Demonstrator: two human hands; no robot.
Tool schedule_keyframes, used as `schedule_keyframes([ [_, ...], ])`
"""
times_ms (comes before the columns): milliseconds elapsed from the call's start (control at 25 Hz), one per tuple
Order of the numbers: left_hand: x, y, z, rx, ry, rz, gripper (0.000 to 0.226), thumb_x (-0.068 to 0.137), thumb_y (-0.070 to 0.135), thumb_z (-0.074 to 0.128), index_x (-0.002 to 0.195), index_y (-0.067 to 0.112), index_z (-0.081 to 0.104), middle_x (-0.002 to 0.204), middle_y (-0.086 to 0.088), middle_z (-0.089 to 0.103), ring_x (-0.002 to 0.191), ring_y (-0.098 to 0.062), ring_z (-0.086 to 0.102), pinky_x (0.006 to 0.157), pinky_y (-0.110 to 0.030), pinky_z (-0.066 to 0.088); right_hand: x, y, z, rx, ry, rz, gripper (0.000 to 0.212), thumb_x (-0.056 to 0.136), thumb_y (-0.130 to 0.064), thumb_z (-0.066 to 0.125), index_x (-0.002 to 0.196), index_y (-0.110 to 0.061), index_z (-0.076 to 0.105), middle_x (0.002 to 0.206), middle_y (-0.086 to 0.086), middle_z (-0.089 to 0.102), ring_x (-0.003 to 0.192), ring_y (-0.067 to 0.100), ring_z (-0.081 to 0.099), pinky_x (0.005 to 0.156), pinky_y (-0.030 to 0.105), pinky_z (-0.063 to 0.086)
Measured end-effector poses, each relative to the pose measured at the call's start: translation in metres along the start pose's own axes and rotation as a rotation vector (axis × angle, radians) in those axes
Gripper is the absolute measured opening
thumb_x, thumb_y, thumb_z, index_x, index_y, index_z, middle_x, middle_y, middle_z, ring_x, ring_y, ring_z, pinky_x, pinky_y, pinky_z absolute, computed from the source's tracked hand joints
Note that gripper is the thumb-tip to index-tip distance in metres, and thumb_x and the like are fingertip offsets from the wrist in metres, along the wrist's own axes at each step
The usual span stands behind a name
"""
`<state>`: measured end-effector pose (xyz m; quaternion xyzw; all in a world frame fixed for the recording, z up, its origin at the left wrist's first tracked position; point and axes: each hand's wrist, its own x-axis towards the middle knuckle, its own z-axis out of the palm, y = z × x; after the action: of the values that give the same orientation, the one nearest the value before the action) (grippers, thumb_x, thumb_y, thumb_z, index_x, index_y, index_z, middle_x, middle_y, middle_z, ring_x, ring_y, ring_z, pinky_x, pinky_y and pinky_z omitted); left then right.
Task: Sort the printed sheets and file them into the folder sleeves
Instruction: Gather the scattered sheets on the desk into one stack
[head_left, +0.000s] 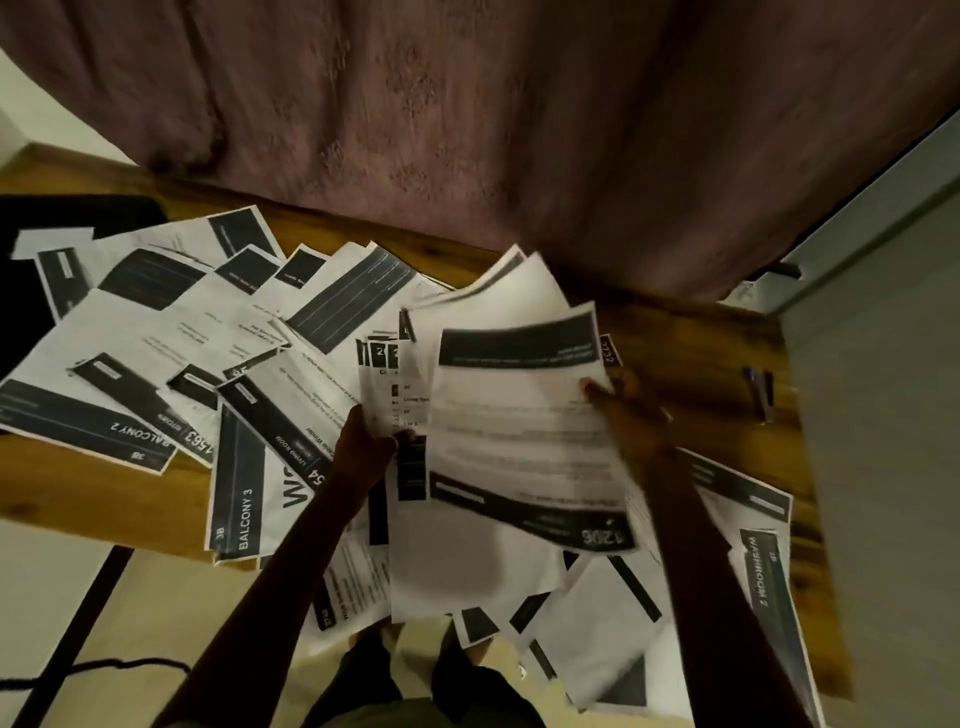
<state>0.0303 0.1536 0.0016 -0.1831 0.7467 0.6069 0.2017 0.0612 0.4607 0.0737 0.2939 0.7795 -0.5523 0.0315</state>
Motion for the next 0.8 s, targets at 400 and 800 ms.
schedule_keyframes([
  [400,0.007,0.003,0.002,0.069,-0.038,0.000,0.050,0.083,0.024,0.079,0.122,0.014,0.049,0.108,-0.005,0.067,0.102,-0.024,0.064,0.093,-0.049,0.052,0.001,0.062,0.070,-0.569,-0.012,-0.073,0.049,0.093,-0.051,0.056,0.128,-0.018,0.048,0.119,0.005,0.060,0.110,0.022,0.060,0.088,0.042,0.057],
  [800,0.000,-0.002,0.014,-0.009,0.027,0.091,0.063,0.088,0.018,0.074,0.140,0.018,0.038,0.112,0.002,0.056,0.099,-0.015,0.056,0.089,-0.037,0.046,-0.016,0.060,0.097,-0.697,0.076,-0.070,0.052,0.098,-0.056,0.039,0.134,-0.019,0.046,0.137,0.011,0.046,0.122,0.026,0.050,0.095,0.042,0.052],
])
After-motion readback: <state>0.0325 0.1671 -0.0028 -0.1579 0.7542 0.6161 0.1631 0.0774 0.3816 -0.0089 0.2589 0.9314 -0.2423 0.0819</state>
